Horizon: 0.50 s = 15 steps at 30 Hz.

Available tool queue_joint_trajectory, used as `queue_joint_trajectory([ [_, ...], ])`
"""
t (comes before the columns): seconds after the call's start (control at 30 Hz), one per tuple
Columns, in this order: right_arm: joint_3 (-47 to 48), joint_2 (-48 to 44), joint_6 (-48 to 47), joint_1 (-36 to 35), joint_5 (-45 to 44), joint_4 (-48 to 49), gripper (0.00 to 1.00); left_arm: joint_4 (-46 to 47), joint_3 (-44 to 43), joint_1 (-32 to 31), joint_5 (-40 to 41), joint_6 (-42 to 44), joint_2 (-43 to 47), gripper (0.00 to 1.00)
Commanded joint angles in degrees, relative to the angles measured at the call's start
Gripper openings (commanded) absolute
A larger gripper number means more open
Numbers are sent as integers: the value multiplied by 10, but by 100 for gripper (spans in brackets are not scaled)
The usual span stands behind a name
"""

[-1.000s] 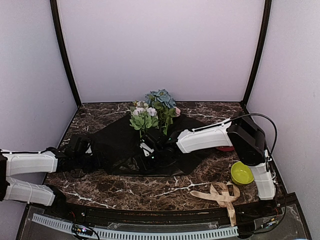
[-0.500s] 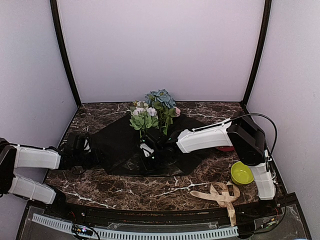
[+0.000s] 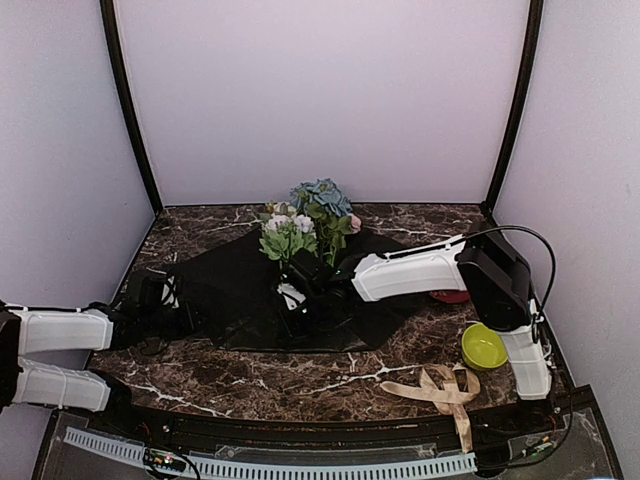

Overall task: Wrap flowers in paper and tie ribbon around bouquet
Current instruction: Pick up the left corner of the flattened wrapping paper at the center of the board.

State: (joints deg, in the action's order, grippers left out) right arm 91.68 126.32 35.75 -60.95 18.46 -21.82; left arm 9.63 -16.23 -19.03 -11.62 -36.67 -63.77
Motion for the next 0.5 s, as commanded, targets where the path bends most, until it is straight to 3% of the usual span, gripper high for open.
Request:
queue_joint_trajectory([
  [0.0, 17, 3, 10, 17, 17, -5, 8, 25, 1, 2, -12, 18, -14, 26],
  [0.2, 14, 17, 13, 29, 24, -5, 9, 34, -16, 2, -40, 42, -55, 27],
  [0.47, 15, 38, 22, 36, 34, 0, 9, -8, -38, 1, -37, 60, 11, 0],
])
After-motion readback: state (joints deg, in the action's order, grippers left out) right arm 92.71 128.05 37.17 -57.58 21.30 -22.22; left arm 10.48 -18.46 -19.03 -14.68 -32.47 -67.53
